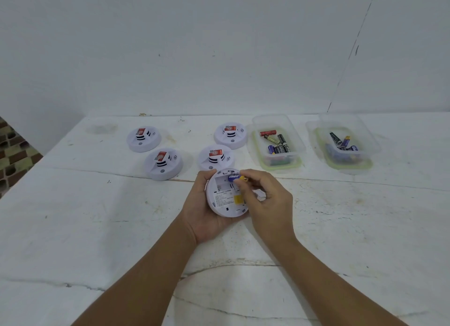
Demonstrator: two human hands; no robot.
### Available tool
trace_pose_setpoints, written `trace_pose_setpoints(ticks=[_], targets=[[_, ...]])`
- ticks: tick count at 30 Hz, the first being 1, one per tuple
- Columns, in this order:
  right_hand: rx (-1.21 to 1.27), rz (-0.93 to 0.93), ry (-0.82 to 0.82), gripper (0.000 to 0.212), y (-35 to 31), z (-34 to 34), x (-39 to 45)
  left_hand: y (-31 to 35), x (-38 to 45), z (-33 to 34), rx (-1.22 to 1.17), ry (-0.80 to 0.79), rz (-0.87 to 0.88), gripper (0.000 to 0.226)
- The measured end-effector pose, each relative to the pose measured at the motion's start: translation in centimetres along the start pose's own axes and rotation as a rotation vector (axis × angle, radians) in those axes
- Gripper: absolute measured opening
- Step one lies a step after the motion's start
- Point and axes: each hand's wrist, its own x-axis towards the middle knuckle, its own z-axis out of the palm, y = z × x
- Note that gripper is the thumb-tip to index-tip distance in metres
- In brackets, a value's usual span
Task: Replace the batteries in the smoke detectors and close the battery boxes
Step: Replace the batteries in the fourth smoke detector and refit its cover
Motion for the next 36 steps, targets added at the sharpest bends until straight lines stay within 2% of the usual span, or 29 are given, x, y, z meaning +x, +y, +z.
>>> trace_pose_setpoints(ticks=[5,8,10,15,18,21,25,30,32,36], targets=[[-0.310,-0.338,-0.074,0.028,-0.1,0.7,0.7,0.0,-0.2,0.3,-0.053,0.008,-0.017,0.043],[-0.398,-0.378,-0.100,0.031,0.0,1.2,1.0,0.1,-0.3,0.4,-0.058,0.018,-0.037,0.046],[-0.423,-0.384,-0.121,0.025,0.0,1.1,1.5,0.1,-0.4,0.6,-0.048,0.023,-0.034,0.047],[-0.461,-0.535,-0.246,0.015,0.2,0.9,2.8,0.2,-0.4,0.8,-0.037,0.066,-0.029,0.043],[-0.496,-0.568,-0.266,0.015,0.3,1.0,3.0,0.1,-0.4,0.7,-0.021,0.086,-0.026,0.038],[-0.452,-0.502,-0.254,0.013,0.3,1.1,3.0,0.1,-0.4,0.8,-0.024,0.072,-0.032,0.036],[-0.252,-0.227,-0.215,0.011,-0.4,1.9,3.0,0.1,-0.5,1.2,-0.037,0.021,-0.039,0.037],[-0.254,0.165,-0.151,0.044,-1.5,2.8,2.8,0.2,-0.4,0.9,-0.006,0.048,-0.042,0.046],[-0.229,0.296,-0.159,0.047,-1.4,2.6,3.1,0.1,-0.3,0.9,-0.014,0.046,-0.029,0.049],[-0.299,0.153,-0.152,0.033,-1.4,2.6,2.3,0.0,-0.2,0.8,-0.006,0.040,-0.029,0.047]])
